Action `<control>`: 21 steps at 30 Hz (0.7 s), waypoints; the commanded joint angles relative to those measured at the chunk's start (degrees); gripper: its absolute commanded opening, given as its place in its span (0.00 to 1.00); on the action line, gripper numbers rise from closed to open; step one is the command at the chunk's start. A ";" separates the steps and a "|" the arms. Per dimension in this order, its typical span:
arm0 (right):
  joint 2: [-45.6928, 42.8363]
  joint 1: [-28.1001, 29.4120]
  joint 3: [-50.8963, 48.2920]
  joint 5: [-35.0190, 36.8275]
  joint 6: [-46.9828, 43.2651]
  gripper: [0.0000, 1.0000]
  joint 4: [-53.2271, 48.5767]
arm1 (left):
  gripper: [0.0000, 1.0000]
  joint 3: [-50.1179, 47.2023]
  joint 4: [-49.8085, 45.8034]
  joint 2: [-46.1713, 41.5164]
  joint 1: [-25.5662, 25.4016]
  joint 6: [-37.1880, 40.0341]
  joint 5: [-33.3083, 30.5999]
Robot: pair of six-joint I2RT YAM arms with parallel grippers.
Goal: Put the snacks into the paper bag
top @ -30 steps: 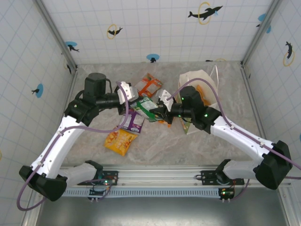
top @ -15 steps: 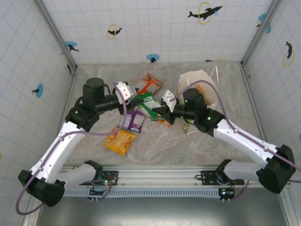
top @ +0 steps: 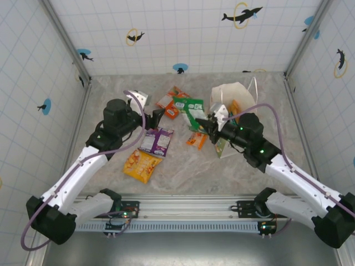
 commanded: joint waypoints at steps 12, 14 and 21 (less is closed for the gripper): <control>0.61 -16.30 7.85 1.37 16.91 0.16 24.23 | 0.87 -2.70 3.14 6.84 -0.08 -16.94 -2.39; 1.41 -17.35 8.21 2.87 18.61 0.15 25.65 | 0.88 -2.77 3.26 7.08 -0.14 -16.94 -2.32; 1.85 -19.53 7.60 10.25 20.63 0.16 23.03 | 0.87 -3.59 3.17 6.98 -0.05 -16.84 -2.73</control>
